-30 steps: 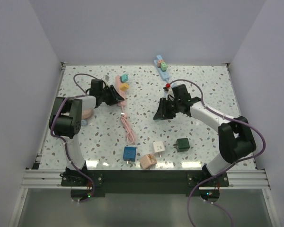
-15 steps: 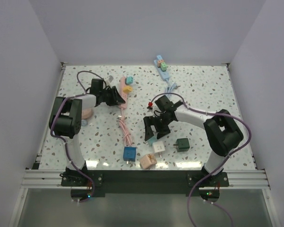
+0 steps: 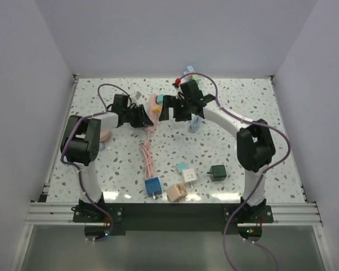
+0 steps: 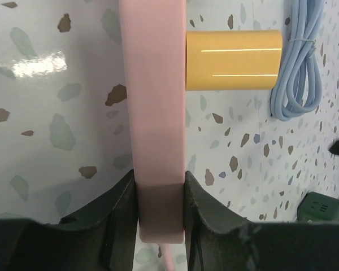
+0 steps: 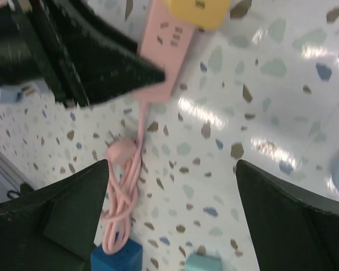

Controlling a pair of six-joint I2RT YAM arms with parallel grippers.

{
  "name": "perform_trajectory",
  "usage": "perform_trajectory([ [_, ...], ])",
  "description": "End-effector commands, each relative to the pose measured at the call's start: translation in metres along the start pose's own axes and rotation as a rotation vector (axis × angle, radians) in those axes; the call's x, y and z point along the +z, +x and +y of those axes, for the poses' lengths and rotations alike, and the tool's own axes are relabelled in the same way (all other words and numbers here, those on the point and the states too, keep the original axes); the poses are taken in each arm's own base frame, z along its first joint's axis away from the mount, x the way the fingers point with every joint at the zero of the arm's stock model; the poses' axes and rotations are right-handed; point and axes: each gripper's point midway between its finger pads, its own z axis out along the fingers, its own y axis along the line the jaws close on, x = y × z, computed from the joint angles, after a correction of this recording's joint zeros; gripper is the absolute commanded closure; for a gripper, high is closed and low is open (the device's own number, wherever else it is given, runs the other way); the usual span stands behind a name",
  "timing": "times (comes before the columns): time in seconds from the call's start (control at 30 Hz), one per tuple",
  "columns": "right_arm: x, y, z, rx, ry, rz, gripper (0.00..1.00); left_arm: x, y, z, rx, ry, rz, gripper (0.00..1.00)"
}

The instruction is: Pull the plug off the socket

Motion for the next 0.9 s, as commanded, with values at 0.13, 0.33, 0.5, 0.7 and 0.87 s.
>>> perform_trajectory([
  [0.13, 0.065, -0.064, -0.007, 0.079, 0.003, -0.162, 0.02, 0.002, 0.004, -0.036, 0.077, 0.065, 0.0, 1.0],
  [0.33, 0.086, -0.08, -0.019, 0.201, 0.007, -0.228, 0.02, 0.004, 0.016, -0.043, 0.071, 0.074, 0.012, 1.0],
  [0.5, 0.1, -0.081, -0.019, 0.294, -0.034, -0.226, 0.06, 0.007, 0.024, -0.046, 0.069, 0.076, 0.023, 1.0],
  [0.7, 0.109, -0.075, -0.014, 0.342, -0.087, -0.192, 0.36, 0.01, 0.026, -0.043, 0.066, 0.063, 0.026, 1.0],
  [0.87, 0.099, -0.065, -0.013, 0.364, -0.107, -0.174, 0.69, 0.011, 0.024, -0.035, 0.058, 0.011, 0.009, 1.0],
])
